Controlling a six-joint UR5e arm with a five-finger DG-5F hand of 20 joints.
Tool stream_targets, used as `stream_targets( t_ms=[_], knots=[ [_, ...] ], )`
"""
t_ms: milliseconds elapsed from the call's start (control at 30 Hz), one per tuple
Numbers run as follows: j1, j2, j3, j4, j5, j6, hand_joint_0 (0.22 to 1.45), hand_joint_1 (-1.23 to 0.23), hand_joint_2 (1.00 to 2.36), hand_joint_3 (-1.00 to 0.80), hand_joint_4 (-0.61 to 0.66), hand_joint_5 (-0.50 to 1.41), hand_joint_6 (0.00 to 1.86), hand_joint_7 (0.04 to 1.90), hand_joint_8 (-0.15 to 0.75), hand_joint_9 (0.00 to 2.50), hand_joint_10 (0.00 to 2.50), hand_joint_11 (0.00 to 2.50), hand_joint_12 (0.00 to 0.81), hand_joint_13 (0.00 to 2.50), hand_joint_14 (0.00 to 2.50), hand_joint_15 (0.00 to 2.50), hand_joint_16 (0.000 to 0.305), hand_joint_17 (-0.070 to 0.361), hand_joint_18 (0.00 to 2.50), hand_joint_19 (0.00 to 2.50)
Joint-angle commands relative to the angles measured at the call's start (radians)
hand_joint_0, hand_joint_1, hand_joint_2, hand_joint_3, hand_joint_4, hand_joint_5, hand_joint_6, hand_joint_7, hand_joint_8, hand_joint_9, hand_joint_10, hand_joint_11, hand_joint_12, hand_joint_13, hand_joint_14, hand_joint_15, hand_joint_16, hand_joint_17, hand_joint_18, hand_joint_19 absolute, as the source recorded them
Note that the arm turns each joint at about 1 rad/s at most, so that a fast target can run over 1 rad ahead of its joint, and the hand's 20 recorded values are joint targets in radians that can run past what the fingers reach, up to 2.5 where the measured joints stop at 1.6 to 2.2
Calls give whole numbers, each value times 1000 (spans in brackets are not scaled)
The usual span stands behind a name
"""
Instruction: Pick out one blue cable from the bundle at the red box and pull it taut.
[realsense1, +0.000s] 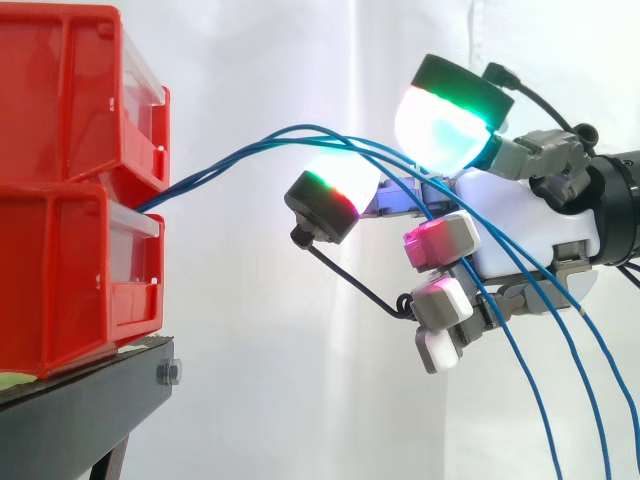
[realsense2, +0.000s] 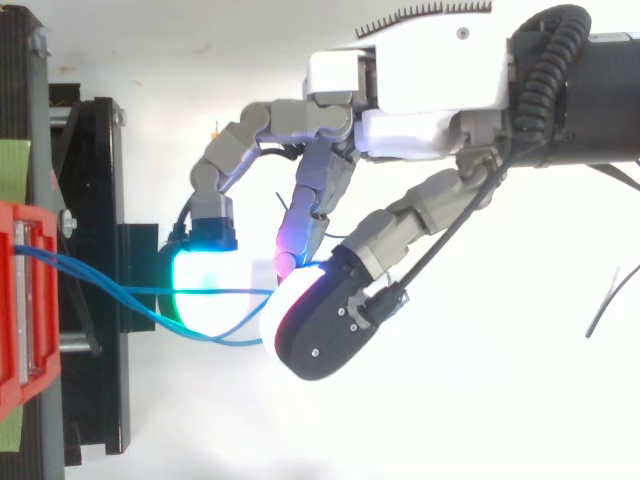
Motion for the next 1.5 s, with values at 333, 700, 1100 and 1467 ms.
stream_targets(
  t_ms=[333,700,1100,1467],
  knots=[
    [0,0,0,0,1,0,528,-606,1000,-500,-98,-150,844,745,216,1254,19,783,360,1037,20,602,44,100,861,515],
    [0,0,0,0,2,0,520,-578,1000,-500,-98,-151,839,752,226,1262,18,786,365,1048,22,605,46,103,869,536],
    [0,0,0,-2,2,0,508,-555,1000,-500,-90,-155,836,745,241,1268,21,783,374,1064,21,613,47,107,880,540],
    [0,0,0,-2,1,-1,629,-639,1010,-380,-138,-153,876,787,230,1266,21,830,357,1053,23,626,43,98,850,557]
  ],
)
